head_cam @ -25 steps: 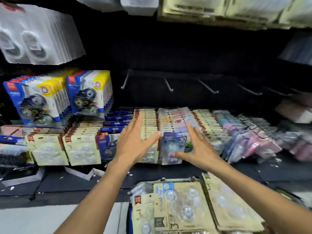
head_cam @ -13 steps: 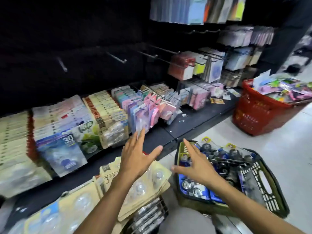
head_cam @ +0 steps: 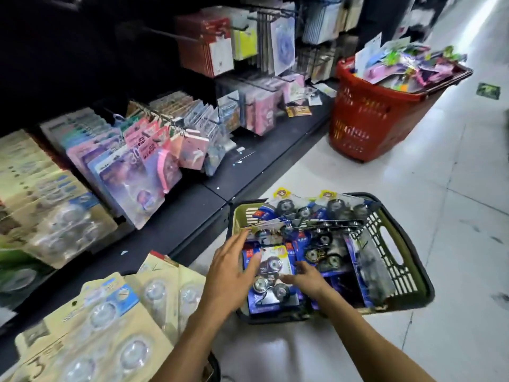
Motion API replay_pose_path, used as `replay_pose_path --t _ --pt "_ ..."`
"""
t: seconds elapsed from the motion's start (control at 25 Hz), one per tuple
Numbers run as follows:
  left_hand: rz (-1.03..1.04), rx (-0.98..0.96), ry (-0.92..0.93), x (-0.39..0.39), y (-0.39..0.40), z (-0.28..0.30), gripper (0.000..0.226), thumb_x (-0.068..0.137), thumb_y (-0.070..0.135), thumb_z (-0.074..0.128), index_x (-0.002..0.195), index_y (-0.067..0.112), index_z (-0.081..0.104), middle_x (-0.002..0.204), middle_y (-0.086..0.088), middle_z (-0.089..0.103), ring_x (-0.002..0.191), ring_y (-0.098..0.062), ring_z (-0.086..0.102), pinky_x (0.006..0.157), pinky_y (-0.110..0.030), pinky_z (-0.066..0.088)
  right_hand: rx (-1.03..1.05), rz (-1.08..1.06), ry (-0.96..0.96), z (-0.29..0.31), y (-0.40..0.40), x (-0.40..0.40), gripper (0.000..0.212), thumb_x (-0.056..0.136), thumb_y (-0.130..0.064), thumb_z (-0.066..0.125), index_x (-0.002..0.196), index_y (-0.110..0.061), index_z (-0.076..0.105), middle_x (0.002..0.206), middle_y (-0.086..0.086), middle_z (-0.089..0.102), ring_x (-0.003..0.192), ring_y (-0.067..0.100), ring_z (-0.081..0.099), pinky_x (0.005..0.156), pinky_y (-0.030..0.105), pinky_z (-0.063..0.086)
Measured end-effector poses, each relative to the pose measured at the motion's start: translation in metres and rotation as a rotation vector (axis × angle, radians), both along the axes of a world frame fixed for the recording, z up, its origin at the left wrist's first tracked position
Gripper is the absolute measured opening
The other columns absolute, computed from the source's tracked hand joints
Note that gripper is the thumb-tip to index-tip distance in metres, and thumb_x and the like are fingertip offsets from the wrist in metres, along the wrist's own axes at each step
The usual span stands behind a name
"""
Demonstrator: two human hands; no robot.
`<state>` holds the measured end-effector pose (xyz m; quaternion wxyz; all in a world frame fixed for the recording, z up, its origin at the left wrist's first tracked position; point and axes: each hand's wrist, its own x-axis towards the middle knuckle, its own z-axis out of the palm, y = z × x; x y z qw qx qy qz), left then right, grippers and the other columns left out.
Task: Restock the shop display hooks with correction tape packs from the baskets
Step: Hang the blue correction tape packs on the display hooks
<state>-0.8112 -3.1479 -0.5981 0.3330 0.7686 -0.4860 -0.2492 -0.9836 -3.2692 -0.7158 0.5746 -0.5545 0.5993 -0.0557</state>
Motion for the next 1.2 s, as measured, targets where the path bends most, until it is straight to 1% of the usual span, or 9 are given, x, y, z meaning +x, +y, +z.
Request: replay_pose_path --t 0.16,0.28,0.4,0.56,0.72,0.76,0.96,1.08,1.2 --pt "0.003 -0.023 0.008 0.01 0.001 -0.017 0.053 0.098 0.03 0.065 0.149 0.026 0.049 0.146 0.012 0.05 0.138 -0.009 0.042 0.108 -0.015 0.026 0.104 0.011 0.104 -0.05 -0.01 0.016 0.067 0.066 -0.02 0.092 0.122 -0.007 0.057 0.116 0.009 0.07 0.105 0.025 0.067 0.093 0.038 0.055" --pt "0.029 -0.015 0.032 0.011 0.001 -0.023 0.05 0.099 0.03 0.064 0.147 0.027 0.05 0.136 0.02 0.048 0.13 0.002 0.04 0.104 -0.012 0.026 0.102 0.017 0.16 -0.048 -0.014 0.022 0.054 0.069 -0.013 0.09 0.114 -0.007 0.06 0.108 0.009 0.069 0.1 0.025 0.067 0.088 0.036 0.055" --pt "0.02 -0.011 0.045 0.009 -0.001 -0.024 0.051 0.098 0.028 0.065 0.146 0.028 0.051 0.138 0.018 0.051 0.134 -0.004 0.044 0.105 -0.015 0.029 0.1 0.059 0.13 -0.031 -0.006 0.021 0.03 0.073 -0.004 0.084 0.096 -0.006 0.065 0.094 0.01 0.072 0.086 0.024 0.068 0.08 0.04 0.059" --pt "0.032 -0.008 -0.002 0.007 -0.005 -0.013 0.058 0.094 0.022 0.069 0.148 0.026 0.049 0.146 0.008 0.054 0.136 -0.014 0.046 0.109 -0.02 0.031 -0.256 0.178 0.059 0.023 0.002 0.004 0.02 0.076 -0.015 0.08 0.088 -0.021 0.065 0.082 -0.003 0.072 0.079 0.017 0.067 0.069 0.03 0.052" --pt "-0.062 -0.105 -0.35 0.004 -0.013 0.003 0.089 0.082 0.026 0.079 0.157 0.024 0.033 0.159 0.0 0.038 0.146 -0.023 0.033 0.12 -0.034 0.025 -0.403 0.274 -0.126 0.106 -0.008 -0.027 0.016 0.079 -0.019 0.083 0.091 -0.018 0.072 0.074 -0.009 0.071 0.063 0.005 0.061 0.063 0.026 0.048" --pt "-0.024 -0.135 -0.326 -0.001 -0.015 0.007 0.098 0.078 0.027 0.083 0.159 0.025 0.027 0.162 0.0 0.032 0.148 -0.021 0.028 0.121 -0.035 0.023 -0.363 0.239 -0.197 0.126 -0.008 -0.03 0.014 0.082 -0.015 0.081 0.092 -0.013 0.072 0.072 -0.006 0.071 0.062 0.006 0.06 0.062 0.025 0.047" --pt "0.435 -0.189 0.761 -0.021 -0.012 0.035 0.117 0.072 0.011 0.09 0.161 0.029 0.017 0.162 0.0 0.034 0.131 -0.011 0.052 0.108 -0.034 0.045 -0.039 -0.058 -0.555 0.146 0.023 -0.029 0.008 0.095 -0.015 0.067 0.102 -0.011 0.066 0.092 0.01 0.074 0.079 0.023 0.067 0.069 0.035 0.054" --pt "0.551 -0.218 1.026 -0.026 -0.003 0.032 0.1 0.077 -0.001 0.081 0.158 0.023 0.028 0.154 -0.006 0.048 0.118 -0.02 0.062 0.093 -0.04 0.054 0.117 -0.226 -0.693 0.124 0.052 -0.024 0.018 0.098 -0.016 0.06 0.114 -0.008 0.061 0.104 0.011 0.073 0.087 0.023 0.068 0.069 0.035 0.057" --pt "0.401 -0.106 1.132 -0.038 0.005 0.02 0.052 0.08 -0.008 0.073 0.128 0.009 0.062 0.118 -0.019 0.073 0.091 -0.031 0.073 0.083 -0.048 0.061 0.2 -0.293 -0.78 0.11 0.064 -0.024 0.019 0.101 -0.021 0.056 0.113 -0.008 0.063 0.105 0.012 0.074 0.09 0.023 0.069 0.079 0.04 0.056"
